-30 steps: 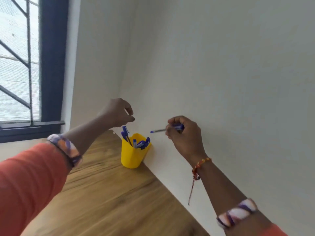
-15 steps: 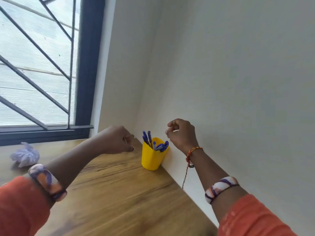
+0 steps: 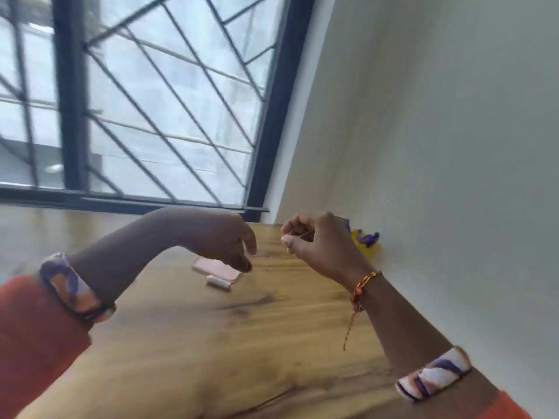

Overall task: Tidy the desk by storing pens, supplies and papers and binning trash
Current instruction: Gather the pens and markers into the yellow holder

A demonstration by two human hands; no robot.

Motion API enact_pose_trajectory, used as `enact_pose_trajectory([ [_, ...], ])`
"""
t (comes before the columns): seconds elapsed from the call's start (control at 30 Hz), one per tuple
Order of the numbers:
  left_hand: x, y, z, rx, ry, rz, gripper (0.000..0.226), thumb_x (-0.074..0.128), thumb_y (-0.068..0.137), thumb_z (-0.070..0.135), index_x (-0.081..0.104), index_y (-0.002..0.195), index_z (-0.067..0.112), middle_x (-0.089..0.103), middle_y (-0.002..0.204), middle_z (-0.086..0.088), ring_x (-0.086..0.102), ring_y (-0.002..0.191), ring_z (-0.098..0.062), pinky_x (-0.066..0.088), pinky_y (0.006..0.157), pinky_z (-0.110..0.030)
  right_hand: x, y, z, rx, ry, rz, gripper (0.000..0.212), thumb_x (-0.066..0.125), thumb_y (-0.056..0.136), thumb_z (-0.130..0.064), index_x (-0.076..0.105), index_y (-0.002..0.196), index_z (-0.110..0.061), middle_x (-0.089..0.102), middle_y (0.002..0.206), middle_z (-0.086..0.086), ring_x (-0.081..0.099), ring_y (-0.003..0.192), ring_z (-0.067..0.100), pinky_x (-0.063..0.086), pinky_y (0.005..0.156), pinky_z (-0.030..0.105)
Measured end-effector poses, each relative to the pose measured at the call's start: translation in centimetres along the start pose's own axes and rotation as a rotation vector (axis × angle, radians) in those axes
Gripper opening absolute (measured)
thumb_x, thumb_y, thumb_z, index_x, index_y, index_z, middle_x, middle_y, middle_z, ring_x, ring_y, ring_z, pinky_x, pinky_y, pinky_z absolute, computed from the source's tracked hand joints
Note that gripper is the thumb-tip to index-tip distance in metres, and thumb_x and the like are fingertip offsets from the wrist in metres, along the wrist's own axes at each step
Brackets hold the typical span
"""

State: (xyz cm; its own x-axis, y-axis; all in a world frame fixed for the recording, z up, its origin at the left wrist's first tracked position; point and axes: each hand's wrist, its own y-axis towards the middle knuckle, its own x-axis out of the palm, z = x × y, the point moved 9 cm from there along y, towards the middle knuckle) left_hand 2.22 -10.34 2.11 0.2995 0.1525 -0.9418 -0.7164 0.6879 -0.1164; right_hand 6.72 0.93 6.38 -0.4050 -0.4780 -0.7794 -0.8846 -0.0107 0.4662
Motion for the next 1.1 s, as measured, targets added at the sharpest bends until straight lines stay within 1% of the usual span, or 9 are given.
enact_pose_trajectory([
  [0.07, 0.8, -4.7, -3.2, -0.057, -0.040, -0.033, 0.038, 0.066, 0.082, 0.031, 0.059, 0.118, 0.019, 0.068, 0.111, -0.002, 0.064, 0.090, -0.018, 0.049, 0.083, -0.026, 3.0, -1.2, -4.5, -0.070, 0.050, -0.057, 0.007, 0.068, 0.080, -0.015, 0.070, 0.087, -0.013, 0.066, 0.074, -0.005, 0.062, 0.066, 0.004, 0.046, 0.061, 0.005],
  [0.13, 1.3, -9.3, -6.6, -0.130, -0.063, -0.036, 0.039, 0.066, 0.082, 0.032, 0.059, 0.118, 0.020, 0.068, 0.111, 0.001, 0.062, 0.081, -0.011, 0.048, 0.078, -0.022, 6.2, -2.3, -9.0, -0.137, 0.097, -0.115, 0.010, 0.068, 0.080, -0.015, 0.070, 0.089, -0.013, 0.063, 0.074, -0.007, 0.058, 0.064, -0.002, 0.042, 0.059, 0.002],
  [0.33, 0.3, -22.0, -16.8, -0.345, -0.101, -0.017, 0.042, 0.066, 0.083, 0.030, 0.058, 0.121, 0.015, 0.068, 0.112, -0.001, 0.063, 0.104, -0.023, 0.048, 0.090, -0.031, 15.5, -4.2, -20.1, -0.243, 0.217, -0.341, 0.008, 0.068, 0.079, -0.014, 0.069, 0.087, -0.016, 0.068, 0.076, -0.002, 0.063, 0.065, 0.004, 0.047, 0.061, 0.010],
  [0.47, -3.3, -29.4, -24.8, -0.473, -0.163, 0.124, 0.039, 0.070, 0.080, 0.028, 0.061, 0.115, 0.012, 0.070, 0.106, -0.010, 0.064, 0.101, -0.031, 0.050, 0.091, -0.048, 19.2, -4.1, -26.2, -0.314, 0.238, -0.431, 0.012, 0.068, 0.078, -0.009, 0.071, 0.090, -0.010, 0.071, 0.081, 0.003, 0.065, 0.067, 0.007, 0.050, 0.063, 0.012],
  [0.67, -5.9, -35.7, -38.3, -0.636, -0.120, 0.137, 0.034, 0.066, 0.082, 0.030, 0.063, 0.114, 0.016, 0.070, 0.104, -0.006, 0.066, 0.097, -0.022, 0.053, 0.089, -0.040, 26.4, 0.4, -35.2, -0.379, 0.276, -0.493, 0.014, 0.071, 0.076, -0.010, 0.071, 0.090, -0.011, 0.072, 0.083, 0.010, 0.067, 0.077, 0.024, 0.053, 0.075, 0.033],
  [0.77, -6.1, -36.7, -44.7, -0.683, -0.040, 0.093, 0.037, 0.063, 0.085, 0.033, 0.061, 0.117, 0.016, 0.067, 0.109, -0.001, 0.063, 0.093, -0.018, 0.051, 0.080, -0.027, 32.9, 5.3, -39.5, -0.305, 0.278, -0.446, 0.018, 0.069, 0.078, -0.013, 0.069, 0.095, -0.009, 0.072, 0.087, 0.012, 0.067, 0.081, 0.024, 0.051, 0.075, 0.029],
  [0.83, -5.2, -36.9, -48.7, -0.725, 0.025, 0.058, 0.041, 0.062, 0.085, 0.037, 0.059, 0.120, 0.017, 0.064, 0.115, 0.000, 0.059, 0.097, -0.017, 0.049, 0.083, -0.025, 38.3, 8.3, -41.1, -0.228, 0.186, -0.437, 0.026, 0.064, 0.081, -0.014, 0.065, 0.106, -0.009, 0.069, 0.101, 0.014, 0.063, 0.095, 0.024, 0.045, 0.079, 0.024],
  [0.93, -3.0, -36.2, -53.1, -0.752, 0.064, 0.013, 0.049, 0.060, 0.086, 0.035, 0.050, 0.130, 0.017, 0.055, 0.129, -0.005, 0.053, 0.114, -0.022, 0.043, 0.092, -0.028, 45.9, 11.5, -40.5, -0.116, -0.083, -0.531, 0.040, 0.054, 0.087, -0.013, 0.050, 0.126, -0.006, 0.055, 0.127, 0.017, 0.050, 0.119, 0.030, 0.041, 0.096, 0.032],
  [1.1, -1.0, -33.5, -56.9, -0.724, 0.153, -0.001, 0.049, 0.053, 0.090, 0.033, 0.042, 0.136, 0.017, 0.049, 0.135, -0.009, 0.048, 0.121, -0.026, 0.042, 0.096, -0.032, 51.2, 12.8, -37.4, 0.020, -0.395, -0.680, 0.041, 0.047, 0.088, -0.013, 0.043, 0.128, -0.010, 0.053, 0.127, 0.017, 0.052, 0.116, 0.033, 0.045, 0.093, 0.038],
])
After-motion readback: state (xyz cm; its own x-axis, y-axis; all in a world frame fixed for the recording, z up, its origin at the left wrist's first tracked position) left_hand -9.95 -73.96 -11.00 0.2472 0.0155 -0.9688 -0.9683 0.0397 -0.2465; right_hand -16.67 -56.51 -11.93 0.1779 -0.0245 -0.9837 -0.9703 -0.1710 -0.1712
